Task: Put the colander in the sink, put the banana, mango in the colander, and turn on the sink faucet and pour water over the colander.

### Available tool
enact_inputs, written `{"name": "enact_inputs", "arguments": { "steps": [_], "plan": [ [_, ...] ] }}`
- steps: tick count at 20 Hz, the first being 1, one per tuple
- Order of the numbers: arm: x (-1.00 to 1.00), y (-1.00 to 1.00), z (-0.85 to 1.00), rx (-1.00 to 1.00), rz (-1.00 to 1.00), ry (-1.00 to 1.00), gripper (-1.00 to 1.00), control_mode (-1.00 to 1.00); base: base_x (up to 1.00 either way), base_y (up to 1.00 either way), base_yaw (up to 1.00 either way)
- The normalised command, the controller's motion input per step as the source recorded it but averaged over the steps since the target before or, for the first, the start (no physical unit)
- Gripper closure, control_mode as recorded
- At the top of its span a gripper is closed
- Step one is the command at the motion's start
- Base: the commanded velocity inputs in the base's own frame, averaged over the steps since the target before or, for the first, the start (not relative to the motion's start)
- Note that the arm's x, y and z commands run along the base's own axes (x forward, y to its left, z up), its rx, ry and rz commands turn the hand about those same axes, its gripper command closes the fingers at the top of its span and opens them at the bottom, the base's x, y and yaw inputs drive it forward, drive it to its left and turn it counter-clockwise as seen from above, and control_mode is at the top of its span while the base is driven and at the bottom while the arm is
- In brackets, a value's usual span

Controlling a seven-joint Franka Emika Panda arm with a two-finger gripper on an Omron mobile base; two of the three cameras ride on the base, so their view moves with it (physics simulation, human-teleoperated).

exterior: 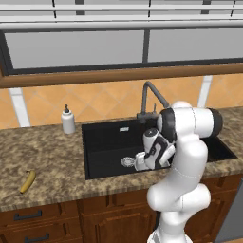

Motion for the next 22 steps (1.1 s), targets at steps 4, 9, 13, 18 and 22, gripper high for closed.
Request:
{"name": "enact_inputs", "arguments": {
  "steps": [4, 9, 13, 18, 22],
  "plan": [
    [0.40, 0.00, -0.32, 0.00, 0.00, 0.00, 1.00, -1.00, 0.00, 0.00, 0.00],
    [0.49, 0.00, -0.21, 0.00, 0.00, 0.05, 1.00, -1.00, 0.00, 0.00, 0.00],
    [0.51, 0.00, -0.04, 0.00, 0.00, 0.12, 1.00, -1.00, 0.00, 0.00, 0.00],
    [0.62, -0.01, 0.00, 0.00, 0.06, 0.29, 1.00, -1.00, 0.00, 0.00, 0.00],
    [0.82, -0.04, 0.00, 0.02, 0.14, 0.38, 1.00, -1.00, 0.00, 0.00, 0.00]
  ]
}}
